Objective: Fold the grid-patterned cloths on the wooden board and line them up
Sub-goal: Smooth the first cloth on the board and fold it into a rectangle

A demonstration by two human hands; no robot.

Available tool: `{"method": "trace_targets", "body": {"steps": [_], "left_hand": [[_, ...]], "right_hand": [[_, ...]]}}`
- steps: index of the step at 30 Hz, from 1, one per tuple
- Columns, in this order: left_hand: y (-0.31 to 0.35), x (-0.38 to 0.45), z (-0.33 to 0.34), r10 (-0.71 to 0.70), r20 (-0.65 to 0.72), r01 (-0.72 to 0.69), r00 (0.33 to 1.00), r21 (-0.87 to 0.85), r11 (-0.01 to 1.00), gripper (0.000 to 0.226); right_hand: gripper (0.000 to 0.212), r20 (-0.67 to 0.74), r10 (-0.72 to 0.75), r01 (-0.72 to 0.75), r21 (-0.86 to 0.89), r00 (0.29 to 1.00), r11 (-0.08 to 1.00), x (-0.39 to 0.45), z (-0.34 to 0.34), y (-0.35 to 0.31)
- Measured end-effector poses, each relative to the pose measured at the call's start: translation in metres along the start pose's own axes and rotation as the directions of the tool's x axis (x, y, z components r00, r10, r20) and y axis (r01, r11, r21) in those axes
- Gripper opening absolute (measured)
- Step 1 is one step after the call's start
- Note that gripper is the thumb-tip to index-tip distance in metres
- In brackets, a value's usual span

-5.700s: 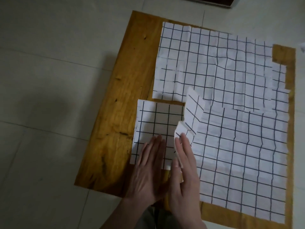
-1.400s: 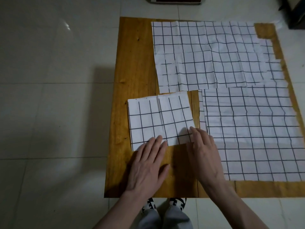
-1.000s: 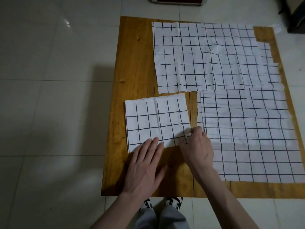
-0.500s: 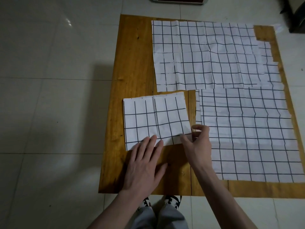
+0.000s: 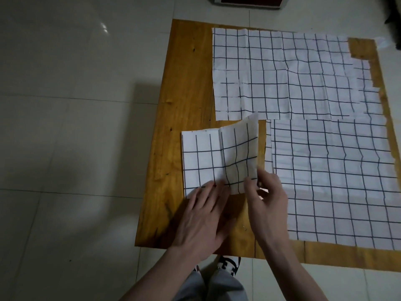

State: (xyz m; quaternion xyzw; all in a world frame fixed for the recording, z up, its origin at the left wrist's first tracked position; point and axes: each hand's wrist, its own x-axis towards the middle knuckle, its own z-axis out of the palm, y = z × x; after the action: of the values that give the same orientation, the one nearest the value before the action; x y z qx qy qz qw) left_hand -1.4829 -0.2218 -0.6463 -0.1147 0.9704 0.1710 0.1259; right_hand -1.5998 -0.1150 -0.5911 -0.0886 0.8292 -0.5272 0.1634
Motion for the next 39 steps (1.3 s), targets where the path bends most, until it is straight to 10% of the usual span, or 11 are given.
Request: {"method": "trace_targets", "body": {"steps": [10,28,39], "left_hand": [[-0.035,-0.023,-0.007,-0.198,-0.154,0.170,0.968,-0.176,0.970,0.086],[-0.048,-0.040,0.012,-0.182,-0.165,0.163,0.969,-0.120,0.979,0.082],[-0.055,-0.039,0.005,-0.096,-0.119,0.112,0.988,0.138,0.984,0.066]], "right_hand": [[0.046,0.153,-0.277,0.308,-0.247,0.949,0.919,-0.021,0.046,-0.008],[0.043,0.475,-0.290,0.466,-0.307,0.831,0.830,0.003,0.060,0.020],[0.045,0.779,-0.389,0.869,-0.409,0.491,0.278,0.076,0.027,0.047]]}}
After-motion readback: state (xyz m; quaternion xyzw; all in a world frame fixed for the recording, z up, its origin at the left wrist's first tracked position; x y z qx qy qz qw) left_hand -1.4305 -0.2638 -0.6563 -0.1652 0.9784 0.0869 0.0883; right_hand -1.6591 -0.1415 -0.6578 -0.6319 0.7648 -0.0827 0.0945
